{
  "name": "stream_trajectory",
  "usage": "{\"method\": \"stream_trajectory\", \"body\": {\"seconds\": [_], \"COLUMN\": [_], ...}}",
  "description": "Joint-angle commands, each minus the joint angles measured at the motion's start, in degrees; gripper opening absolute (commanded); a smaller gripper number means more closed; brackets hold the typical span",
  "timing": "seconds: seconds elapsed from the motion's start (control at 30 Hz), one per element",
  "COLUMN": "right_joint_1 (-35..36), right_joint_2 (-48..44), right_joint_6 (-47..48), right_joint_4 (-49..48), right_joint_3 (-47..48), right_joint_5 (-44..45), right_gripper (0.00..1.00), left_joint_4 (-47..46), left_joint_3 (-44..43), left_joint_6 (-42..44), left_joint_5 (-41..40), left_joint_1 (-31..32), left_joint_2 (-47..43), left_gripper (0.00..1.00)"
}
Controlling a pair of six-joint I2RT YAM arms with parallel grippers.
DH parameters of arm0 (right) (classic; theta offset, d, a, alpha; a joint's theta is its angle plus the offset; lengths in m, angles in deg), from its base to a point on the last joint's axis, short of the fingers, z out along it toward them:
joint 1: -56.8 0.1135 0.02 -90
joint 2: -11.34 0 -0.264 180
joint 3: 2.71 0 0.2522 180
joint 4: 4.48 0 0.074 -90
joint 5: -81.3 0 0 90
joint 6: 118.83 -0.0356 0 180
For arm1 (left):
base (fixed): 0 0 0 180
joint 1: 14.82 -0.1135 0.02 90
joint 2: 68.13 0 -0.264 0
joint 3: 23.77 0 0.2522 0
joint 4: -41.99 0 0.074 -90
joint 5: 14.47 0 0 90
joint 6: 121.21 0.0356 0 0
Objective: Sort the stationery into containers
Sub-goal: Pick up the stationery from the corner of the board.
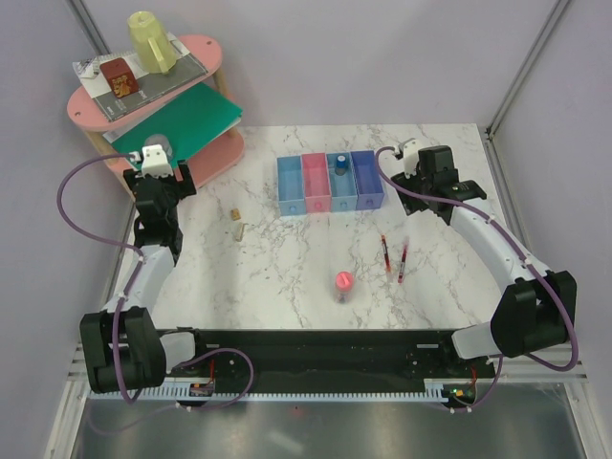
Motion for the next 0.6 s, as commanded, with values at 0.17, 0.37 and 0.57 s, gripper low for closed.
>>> {"method": "stream_trajectory", "body": {"seconds": [0.17,0.37,0.57], "right_joint_1": [-0.4,-0.6,-0.7], "right_joint_2": [-0.7,-0.3,-0.1], "right_joint_6": [-0.7,-0.7,-0.8], "right_joint_4": [-0.3,-0.3,-0.3], "right_joint_3": [1.6,1.9,2.1], "right_joint_5": [0.5,0.4,0.4], "right_gripper": [0.64,0.64,0.64], "left_joint_4": [-5.1,-6.2,-7.1], "left_joint_3": [-2.6,-3.4,-3.9], "left_joint_6": [0.4,1.5,1.9], "left_joint_5": [0.7,-0.4,-0.7], "left_joint_1": [-0.6,-0.6,-0.6], "left_joint_2": [2.0,3.7,4.7], "left_gripper": [0.98,0.98,0.99]}}
